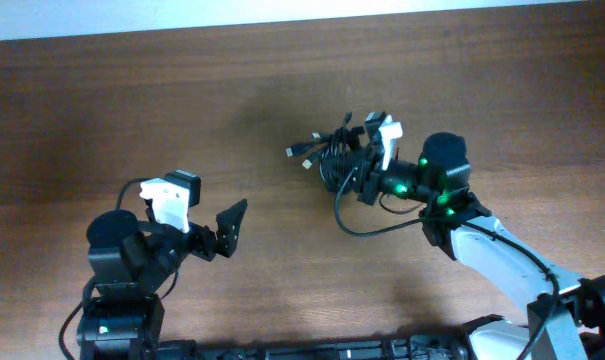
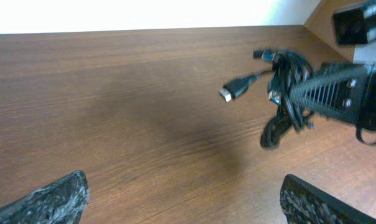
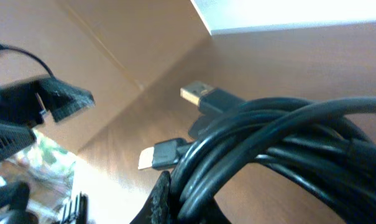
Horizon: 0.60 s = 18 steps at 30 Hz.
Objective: Untangle cables
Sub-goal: 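Lift the bundle with the right gripper toward the left gripper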
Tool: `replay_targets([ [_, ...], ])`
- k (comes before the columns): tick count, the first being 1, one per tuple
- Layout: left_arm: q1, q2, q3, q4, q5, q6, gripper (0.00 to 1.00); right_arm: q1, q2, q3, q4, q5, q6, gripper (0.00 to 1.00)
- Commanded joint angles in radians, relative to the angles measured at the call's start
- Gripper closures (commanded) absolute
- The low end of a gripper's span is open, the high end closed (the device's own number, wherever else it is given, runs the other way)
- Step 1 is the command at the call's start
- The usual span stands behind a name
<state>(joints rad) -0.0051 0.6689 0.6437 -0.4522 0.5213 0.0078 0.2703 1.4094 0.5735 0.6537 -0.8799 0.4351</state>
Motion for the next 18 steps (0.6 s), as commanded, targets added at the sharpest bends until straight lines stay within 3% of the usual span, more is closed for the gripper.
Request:
replay_targets([
  [1, 0.003, 0.000, 0.013, 0.007, 0.066, 0.015, 0.01, 0.005, -0.010, 0.017, 0.167, 0.080, 0.423, 0.96],
  [6, 0.003, 0.000, 0.013, 0.132, 0.252, 0.004, 0.01, 0.024, -0.010, 0.017, 0.512, 0.191, 1.069, 0.96],
  [12, -0.145, 0.094, 0.013, 0.347, 0.302, -0.027, 0.01, 0.214, -0.010, 0.017, 0.620, 0.424, 1.116, 0.96],
  [18, -0.281, 0.275, 0.013, 0.560, 0.303, -0.027, 0.01, 0.260, -0.010, 0.017, 0.626, 0.443, 1.115, 0.96],
])
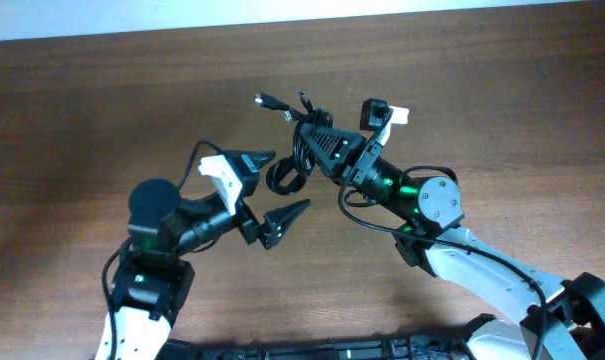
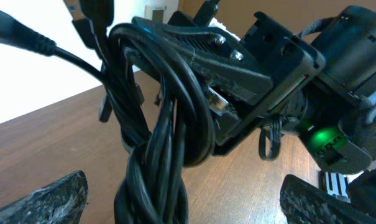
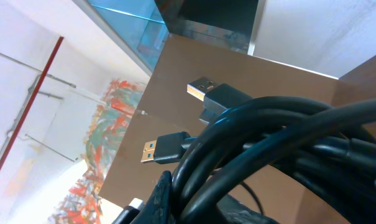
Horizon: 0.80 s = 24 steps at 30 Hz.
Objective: Untangle cables
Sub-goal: 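Lift the bundle with the right gripper toward the left gripper, then grasp the bundle with the left gripper and release the right gripper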
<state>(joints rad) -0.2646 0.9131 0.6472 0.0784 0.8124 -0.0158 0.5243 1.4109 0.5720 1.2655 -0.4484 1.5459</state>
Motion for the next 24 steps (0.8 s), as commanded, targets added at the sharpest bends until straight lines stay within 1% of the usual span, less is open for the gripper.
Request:
replay_targets([
  [1, -0.027, 0.041, 0.009, 0.041, 0.011, -0.002, 0.01, 0.006, -0.011, 0.018, 0.015, 0.003, 0.005, 0.96],
  [9, -0.027, 0.041, 0.009, 0.037, 0.011, -0.002, 0.01, 0.006, -0.011, 0.018, 0.030, -0.010, 0.005, 0.96],
  [10, -0.027, 0.042, 0.009, 0.034, 0.011, -0.002, 0.05, 0.006, -0.011, 0.018, 0.035, -0.011, 0.005, 0.96],
  [12, -0.027, 0.042, 0.009, 0.015, 0.003, -0.002, 0.59, 0.006, -0.011, 0.018, 0.034, -0.018, 0.005, 0.96],
  [13, -0.027, 0.041, 0.009, 0.010, -0.008, -0.002, 0.82, 0.006, -0.011, 0.018, 0.034, -0.019, 0.005, 0.96],
  [14, -0.027, 0.041, 0.009, 0.012, -0.009, -0.002, 1.00, 0.006, -0.011, 0.018, 0.033, -0.018, 0.004, 0.96],
  [16, -0.027, 0.041, 0.009, 0.011, -0.056, -0.003, 1.00, 0.006, -0.011, 0.018, 0.032, -0.022, 0.004, 0.96],
  [17, -0.027, 0.041, 0.009, 0.011, -0.077, -0.003, 1.00, 0.005, -0.011, 0.018, 0.029, -0.026, 0.004, 0.85],
  [18, -0.027, 0.041, 0.009, 0.011, -0.097, -0.003, 1.00, 0.005, -0.011, 0.018, 0.007, -0.026, -0.006, 0.48],
  [19, -0.027, 0.041, 0.009, 0.014, -0.160, -0.082, 1.00, -0.002, -0.011, 0.018, -0.011, -0.026, -0.091, 0.01],
  [20, -0.027, 0.040, 0.009, 0.014, -0.220, -0.128, 1.00, -0.017, -0.011, 0.018, -0.027, -0.032, -0.139, 0.01],
  [21, -0.026, 0.039, 0.009, 0.015, -0.234, -0.129, 1.00, -0.042, -0.011, 0.018, -0.070, -0.050, -0.174, 0.02],
  [22, -0.017, 0.039, 0.009, 0.018, -0.234, -0.129, 1.00, -0.069, -0.011, 0.018, -0.114, -0.074, -0.201, 0.01],
  [23, 0.004, 0.039, 0.009, 0.017, -0.233, -0.129, 1.00, -0.125, -0.011, 0.018, -0.183, -0.133, -0.239, 0.01],
  [24, 0.031, 0.038, 0.009, 0.014, -0.225, -0.130, 1.00, -0.184, -0.011, 0.018, -0.193, -0.188, -0.303, 0.01],
])
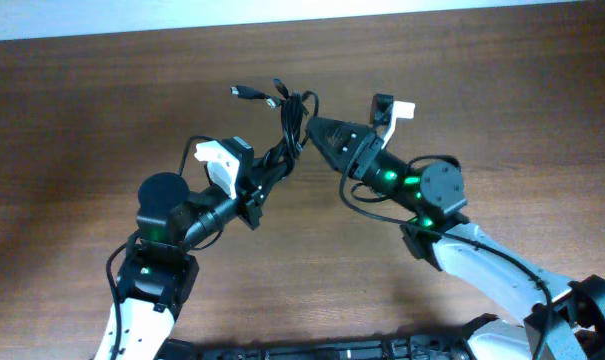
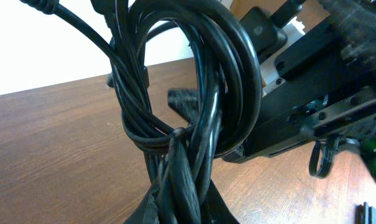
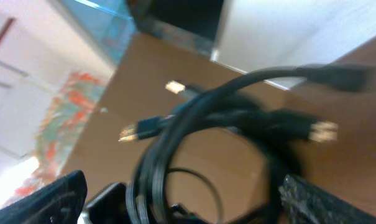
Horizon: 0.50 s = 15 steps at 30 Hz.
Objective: Untangle cables
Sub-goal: 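Grasp the bundle with the left gripper and release the right gripper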
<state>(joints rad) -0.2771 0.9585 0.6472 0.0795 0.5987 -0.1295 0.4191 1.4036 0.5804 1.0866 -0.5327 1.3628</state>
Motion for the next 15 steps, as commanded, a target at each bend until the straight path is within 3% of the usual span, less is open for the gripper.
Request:
replay_targets([
  [1, 0.066, -0.012, 0.009, 0.015, 0.000, -0.016, 1.00, -0.130, -0.004, 0.010, -0.015, -0.165, -0.185, 0.01],
  [6, 0.163, -0.026, 0.009, 0.208, 0.353, -0.017, 1.00, -0.206, -0.004, 0.010, -0.198, -0.286, -0.452, 0.01],
  [10, 0.226, -0.026, 0.009, 0.240, 0.333, -0.103, 1.00, -0.206, -0.030, 0.047, -0.494, -0.177, -0.600, 0.01],
  [13, 0.267, -0.026, 0.009, 0.195, 0.164, -0.245, 1.00, -0.203, -0.105, 0.123, -0.852, -0.014, -0.774, 0.01],
  [15, 0.267, -0.025, 0.009, 0.197, 0.190, -0.244, 1.00, -0.203, -0.171, 0.128, -0.929, 0.016, -0.868, 0.01],
])
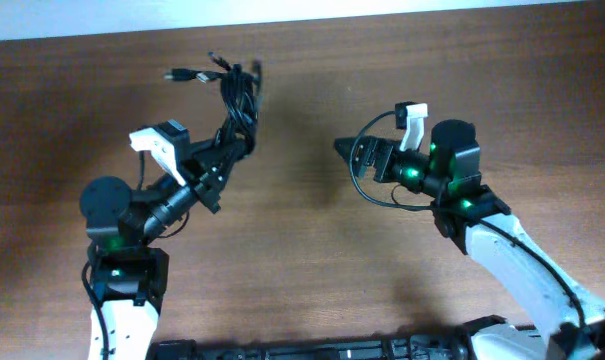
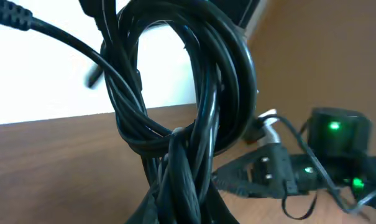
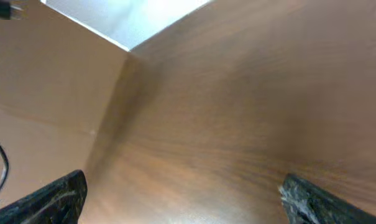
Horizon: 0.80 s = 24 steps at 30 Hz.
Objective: Untangle cables
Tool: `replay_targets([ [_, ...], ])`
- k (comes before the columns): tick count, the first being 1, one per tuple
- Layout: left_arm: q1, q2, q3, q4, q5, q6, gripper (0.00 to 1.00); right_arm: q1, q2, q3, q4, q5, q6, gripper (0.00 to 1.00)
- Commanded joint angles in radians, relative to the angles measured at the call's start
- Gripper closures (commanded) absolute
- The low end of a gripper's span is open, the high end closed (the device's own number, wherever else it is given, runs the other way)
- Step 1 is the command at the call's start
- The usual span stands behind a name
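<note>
The tangled black cable bundle (image 1: 236, 112) hangs in the air over the far left of the table, its plugs (image 1: 185, 73) sticking out to the left. My left gripper (image 1: 220, 158) is shut on the bundle's lower end. In the left wrist view the cable loops (image 2: 188, 93) fill the frame, and the left gripper (image 2: 178, 210) is clamped on them at the bottom. My right gripper (image 1: 342, 148) is at the centre right, apart from the bundle. The right gripper (image 3: 181, 193) is open, with only bare table between its fingertips (image 3: 57, 196).
The brown wooden table (image 1: 302, 260) ends at a pale edge along the far side (image 1: 382, 12). The right arm's own thin wire (image 1: 367, 190) loops beside its wrist. The right arm (image 2: 324, 140) shows behind the bundle in the left wrist view.
The left gripper, shut on the bundle, has moved left and farther back with it. The right gripper, open, has drawn back to the right, and the bundle is out of its view.
First my right gripper was shut on the bundle at the centre right, with the left open and away. Then the right held it raised between the open left fingers. Then the left was shut on it and the right open; now the left alone holds it.
</note>
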<state>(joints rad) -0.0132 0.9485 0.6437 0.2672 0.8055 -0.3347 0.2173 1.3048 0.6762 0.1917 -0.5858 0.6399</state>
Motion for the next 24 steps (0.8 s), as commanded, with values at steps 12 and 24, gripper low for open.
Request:
replay_targets([
  [12, 0.000, -0.006, 0.013, 0.380, 0.452, -0.039, 1.00, 0.195, -0.518, 0.117, -0.299, 0.422, -0.475, 0.01],
  [24, -0.170, -0.005, 0.013, 0.466, 0.296, -0.039, 1.00, 0.195, -0.559, 0.117, -0.201, 0.047, -0.475, 0.11],
])
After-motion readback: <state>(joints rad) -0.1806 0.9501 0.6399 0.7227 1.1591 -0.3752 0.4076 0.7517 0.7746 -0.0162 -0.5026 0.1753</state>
